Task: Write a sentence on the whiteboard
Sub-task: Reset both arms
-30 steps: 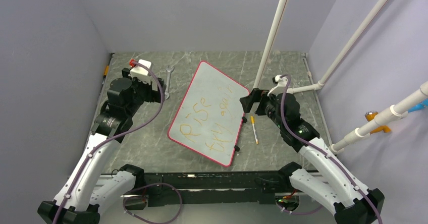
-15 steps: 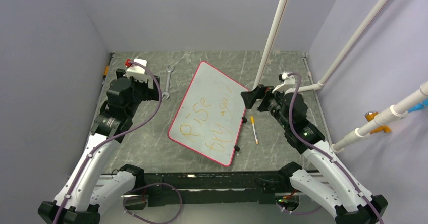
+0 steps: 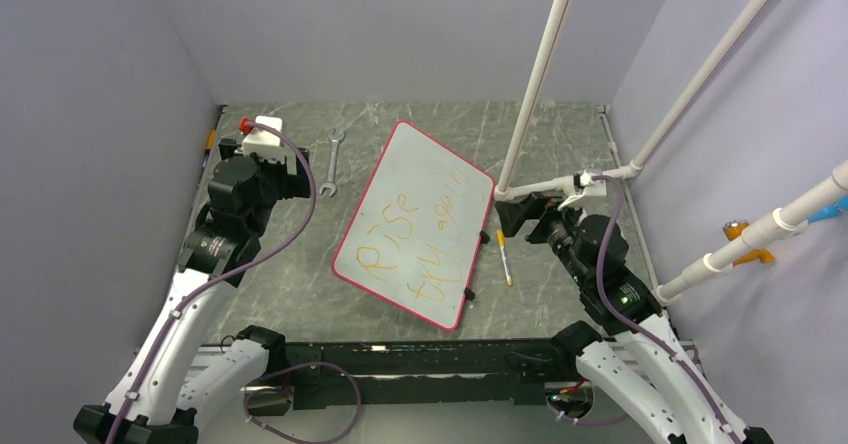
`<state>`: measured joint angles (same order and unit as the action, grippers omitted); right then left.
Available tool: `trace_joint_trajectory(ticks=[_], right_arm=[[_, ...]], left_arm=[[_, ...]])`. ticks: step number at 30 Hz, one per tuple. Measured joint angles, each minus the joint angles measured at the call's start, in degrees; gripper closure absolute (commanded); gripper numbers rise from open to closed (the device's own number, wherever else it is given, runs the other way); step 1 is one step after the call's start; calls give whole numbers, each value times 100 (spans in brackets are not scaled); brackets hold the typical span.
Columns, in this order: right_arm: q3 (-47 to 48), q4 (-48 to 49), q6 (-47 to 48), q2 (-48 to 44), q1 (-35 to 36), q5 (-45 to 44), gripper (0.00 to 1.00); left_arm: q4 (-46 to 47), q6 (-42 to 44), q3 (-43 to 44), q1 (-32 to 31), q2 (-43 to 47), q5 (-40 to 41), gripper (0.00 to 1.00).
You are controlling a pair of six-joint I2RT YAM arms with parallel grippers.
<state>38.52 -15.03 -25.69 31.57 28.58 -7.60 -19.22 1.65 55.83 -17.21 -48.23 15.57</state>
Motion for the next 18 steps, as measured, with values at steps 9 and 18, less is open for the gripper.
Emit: trace_joint_trajectory(ticks=[9,18], right_arm=[[-197,-358,-2,-573,0,-243,0],[-201,-404,9,-640,0,-273,0]], left_arm=[[9,0,-37,0,94,131,1],[15,2,-52,0,76,197,0]])
